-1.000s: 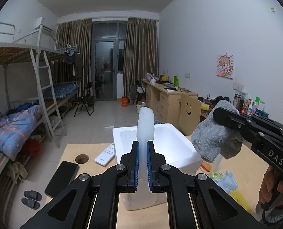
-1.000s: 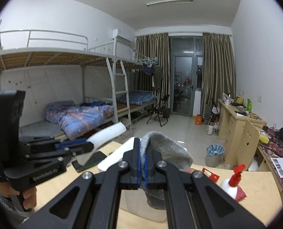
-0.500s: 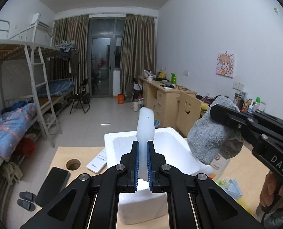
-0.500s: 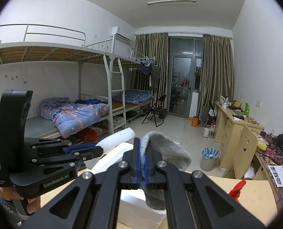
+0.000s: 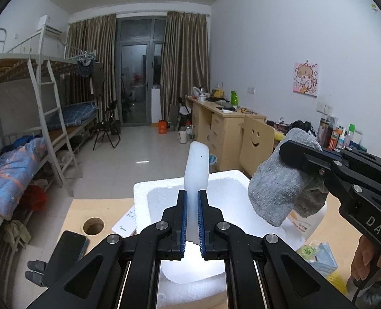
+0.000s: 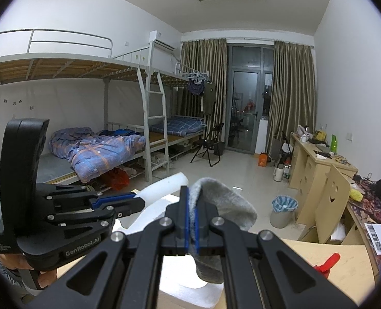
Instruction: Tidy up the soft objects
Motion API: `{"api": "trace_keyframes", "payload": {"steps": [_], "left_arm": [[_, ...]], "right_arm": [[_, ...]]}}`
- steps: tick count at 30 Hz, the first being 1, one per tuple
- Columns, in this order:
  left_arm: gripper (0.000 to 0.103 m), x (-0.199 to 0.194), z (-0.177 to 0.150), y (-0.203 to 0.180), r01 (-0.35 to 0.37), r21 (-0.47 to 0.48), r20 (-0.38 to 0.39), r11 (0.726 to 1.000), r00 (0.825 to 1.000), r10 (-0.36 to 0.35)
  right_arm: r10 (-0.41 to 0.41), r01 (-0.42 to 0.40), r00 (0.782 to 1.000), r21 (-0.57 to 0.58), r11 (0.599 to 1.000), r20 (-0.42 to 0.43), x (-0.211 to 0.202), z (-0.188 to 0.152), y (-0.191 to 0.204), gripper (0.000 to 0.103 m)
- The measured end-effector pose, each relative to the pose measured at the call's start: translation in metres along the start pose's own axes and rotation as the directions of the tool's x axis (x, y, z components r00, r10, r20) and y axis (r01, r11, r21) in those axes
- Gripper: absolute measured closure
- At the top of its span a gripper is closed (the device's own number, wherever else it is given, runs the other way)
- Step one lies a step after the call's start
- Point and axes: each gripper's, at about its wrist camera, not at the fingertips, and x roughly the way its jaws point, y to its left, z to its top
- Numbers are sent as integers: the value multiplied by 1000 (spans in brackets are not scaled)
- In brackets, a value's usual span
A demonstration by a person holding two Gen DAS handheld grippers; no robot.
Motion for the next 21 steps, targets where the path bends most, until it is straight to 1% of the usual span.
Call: {"api": "trace_keyframes", "payload": {"steps": [4,12,14,17,21], "left_arm": [[95,6,0,-3,5,-1,-12,1000,1000,-5],[95,17,-4,-5,5,11,-37,1000,999,-4],[92,20,-5,-5,1,17,-45,1000,999,0],[91,24,-4,-5,8,15,-59,1000,998,-7],[83,25,-5,-5,-15,30,-43,999,999,17]], "right_arm": [[-2,2,1000,3,1000,-14,4,0,-2,98],[-15,15,1000,7,1000,-10,4,3,1,98],[-16,16,1000,7,1000,-13,4,3,1,98],[-16,16,1000,8,1000,-21,7,4,2,98],[-17,18,1000,13,1000,-25,8,4,0,98]]}}
